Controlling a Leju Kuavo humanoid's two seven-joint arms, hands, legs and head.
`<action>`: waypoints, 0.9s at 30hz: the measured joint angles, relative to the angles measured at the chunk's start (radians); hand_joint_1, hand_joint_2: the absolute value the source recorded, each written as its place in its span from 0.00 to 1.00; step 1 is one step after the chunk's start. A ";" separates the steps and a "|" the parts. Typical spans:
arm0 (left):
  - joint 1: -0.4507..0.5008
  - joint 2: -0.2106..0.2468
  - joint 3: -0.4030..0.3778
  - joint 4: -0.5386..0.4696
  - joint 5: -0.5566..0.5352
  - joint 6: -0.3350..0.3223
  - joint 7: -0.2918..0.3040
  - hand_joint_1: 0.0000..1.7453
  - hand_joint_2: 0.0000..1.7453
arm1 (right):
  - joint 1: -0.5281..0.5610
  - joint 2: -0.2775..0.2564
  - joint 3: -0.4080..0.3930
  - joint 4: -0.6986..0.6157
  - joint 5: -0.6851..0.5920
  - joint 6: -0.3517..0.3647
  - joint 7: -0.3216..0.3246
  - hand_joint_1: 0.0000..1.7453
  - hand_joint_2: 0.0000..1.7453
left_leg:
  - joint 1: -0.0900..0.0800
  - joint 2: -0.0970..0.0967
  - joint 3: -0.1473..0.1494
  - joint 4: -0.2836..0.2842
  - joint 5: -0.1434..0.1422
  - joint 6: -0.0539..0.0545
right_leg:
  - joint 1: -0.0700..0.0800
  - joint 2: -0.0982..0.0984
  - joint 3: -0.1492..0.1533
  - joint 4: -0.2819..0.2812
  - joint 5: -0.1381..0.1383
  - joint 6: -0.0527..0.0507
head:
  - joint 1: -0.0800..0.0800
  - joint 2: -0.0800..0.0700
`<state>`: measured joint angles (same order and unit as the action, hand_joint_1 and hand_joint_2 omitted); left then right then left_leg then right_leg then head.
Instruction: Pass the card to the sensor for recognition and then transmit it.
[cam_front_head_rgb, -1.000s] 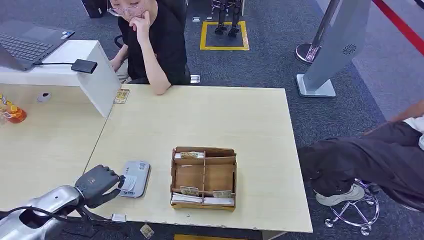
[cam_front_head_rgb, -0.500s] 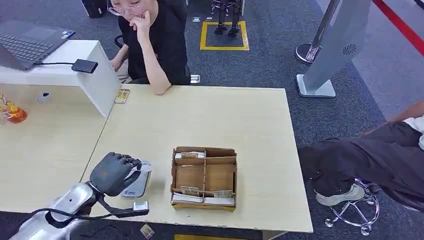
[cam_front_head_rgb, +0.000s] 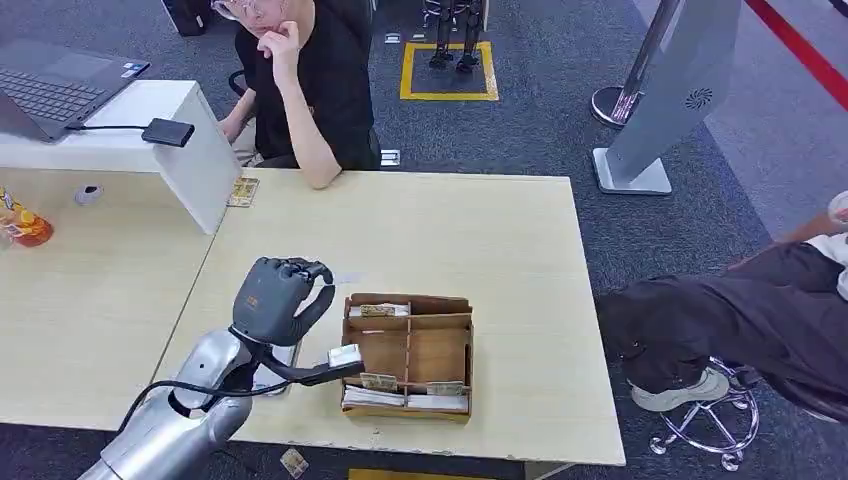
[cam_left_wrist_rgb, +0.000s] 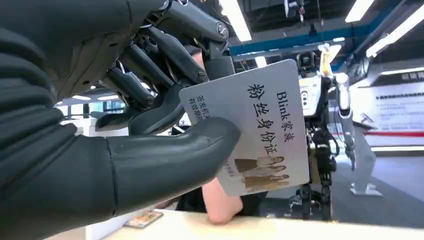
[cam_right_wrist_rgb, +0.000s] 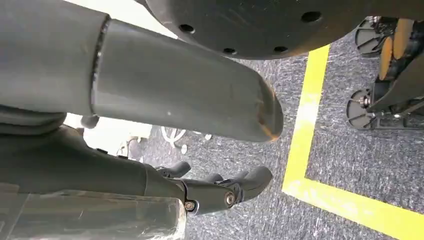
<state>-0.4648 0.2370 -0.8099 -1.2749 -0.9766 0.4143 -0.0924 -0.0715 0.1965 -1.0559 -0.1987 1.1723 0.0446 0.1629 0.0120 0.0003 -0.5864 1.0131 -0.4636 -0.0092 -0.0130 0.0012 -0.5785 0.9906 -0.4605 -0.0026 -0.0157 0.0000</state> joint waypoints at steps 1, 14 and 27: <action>-0.012 -0.012 0.001 0.007 -0.003 0.005 0.006 1.00 1.00 | 0.000 0.000 0.002 0.000 0.003 0.000 0.000 0.00 0.00 | 0.000 0.000 0.000 0.000 0.000 0.000 | 0.000 0.000 0.000 0.000 0.000 0.000 | 0.000 0.000; -0.174 -0.179 0.010 0.159 -0.064 0.066 0.084 1.00 1.00 | -0.005 0.000 0.037 0.001 0.041 0.006 0.009 0.00 0.00 | 0.000 0.000 0.000 0.000 0.000 0.000 | 0.000 0.000 0.000 0.000 0.000 0.000 | -0.001 0.000; -0.373 -0.285 0.041 0.442 -0.074 0.099 0.133 1.00 1.00 | -0.010 0.000 0.081 0.004 0.077 0.017 0.015 0.00 0.00 | 0.000 0.000 0.000 0.000 0.001 0.000 | 0.000 0.000 0.000 0.001 0.001 -0.001 | 0.000 0.000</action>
<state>-0.8376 -0.0480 -0.7687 -0.8325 -1.0506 0.5131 0.0408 -0.0811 0.1965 -0.9751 -0.1946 1.2497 0.0614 0.1781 0.0118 0.0005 -0.5864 1.0135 -0.4631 -0.0087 -0.0130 0.0015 -0.5783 0.9912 -0.4597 -0.0034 -0.0160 0.0000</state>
